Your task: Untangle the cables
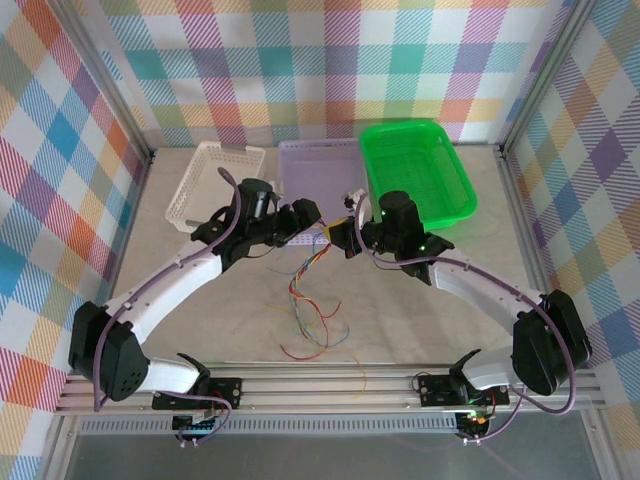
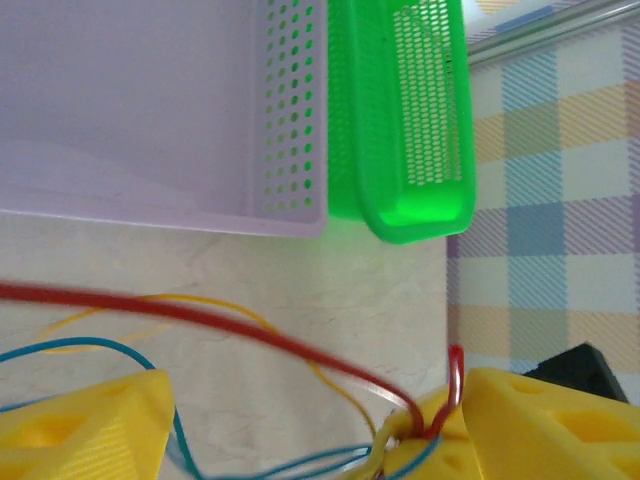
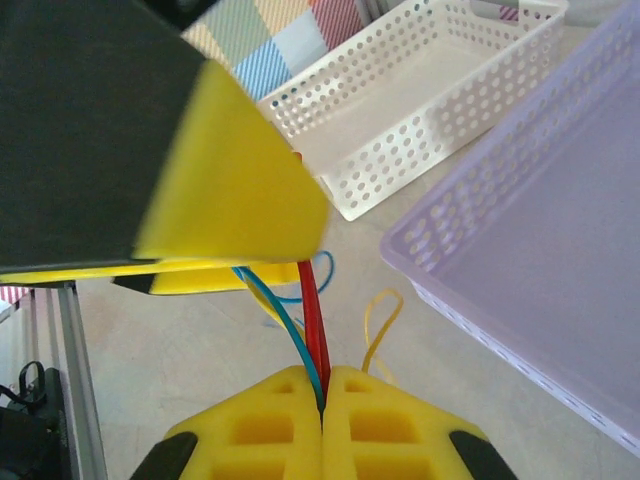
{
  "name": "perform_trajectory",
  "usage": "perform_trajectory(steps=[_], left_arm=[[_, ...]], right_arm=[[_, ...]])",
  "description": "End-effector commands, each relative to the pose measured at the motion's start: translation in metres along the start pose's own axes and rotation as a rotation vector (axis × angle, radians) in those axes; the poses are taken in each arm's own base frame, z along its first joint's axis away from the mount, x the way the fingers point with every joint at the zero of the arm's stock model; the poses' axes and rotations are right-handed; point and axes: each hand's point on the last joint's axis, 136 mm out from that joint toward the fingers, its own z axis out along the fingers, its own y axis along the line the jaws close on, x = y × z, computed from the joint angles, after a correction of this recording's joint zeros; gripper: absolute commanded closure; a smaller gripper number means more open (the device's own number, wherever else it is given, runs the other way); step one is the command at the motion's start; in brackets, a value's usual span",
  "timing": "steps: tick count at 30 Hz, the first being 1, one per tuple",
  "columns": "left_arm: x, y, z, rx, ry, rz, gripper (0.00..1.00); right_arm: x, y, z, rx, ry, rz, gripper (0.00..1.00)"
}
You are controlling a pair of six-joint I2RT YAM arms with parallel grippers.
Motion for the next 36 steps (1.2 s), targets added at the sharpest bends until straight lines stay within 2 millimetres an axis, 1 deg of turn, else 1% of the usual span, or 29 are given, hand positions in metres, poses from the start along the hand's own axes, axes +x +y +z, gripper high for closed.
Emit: perform_trajectory(steps=[1,3,5,7,10,14,17,22,28,30,33,36], left_arm=[[-0.002,0.005,-0.025,-0.089,-0.023,0.027,0.19],[-0.006,0.015,-0.035,-0.160,-0.054,0.004,0.16],[-0.011,0.018,-0.044,-0.175,-0.102,-0.034,0.15],[-0.013,0.017,-0.049,-0.164,-0.145,-0.090,0.13],[-0.012,0.012,-0.051,-0.160,-0.185,-0.155,0.13],[-0.007,0.005,-0.043,-0.155,-0.201,-0.235,0.12],[-0.001,0.003,-0.033,-0.158,-0.198,-0.277,0.12],[0.006,0.007,-0.020,-0.186,-0.190,-0.326,0.12],[0.000,0.007,-0.012,-0.184,-0.222,-0.364,0.15],[-0.001,0.004,-0.008,-0.177,-0.225,-0.367,0.16],[-0.003,0.007,-0.003,-0.191,-0.235,-0.371,0.18],[-0.005,0.008,0.002,-0.189,-0.243,-0.374,0.25]], right_arm=[[-0.005,-0.002,0.000,0.018,-0.018,-0.019,1.00],[-0.008,-0.004,0.001,0.028,-0.028,-0.016,1.00],[-0.010,-0.004,0.002,0.029,-0.033,-0.013,1.00],[-0.011,-0.004,0.004,0.028,-0.038,-0.013,1.00],[-0.012,-0.002,0.006,0.028,-0.045,-0.021,1.00],[-0.013,0.001,0.010,0.033,-0.051,-0.033,1.00],[-0.013,0.003,0.012,0.032,-0.057,-0.038,1.00],[-0.014,0.008,0.016,0.025,-0.063,-0.050,1.00],[-0.011,0.016,0.021,0.007,-0.066,-0.070,1.00],[-0.010,0.019,0.021,-0.003,-0.070,-0.075,1.00],[-0.010,0.024,0.022,-0.020,-0.074,-0.086,1.00],[-0.008,0.028,0.024,-0.036,-0.074,-0.093,1.00]])
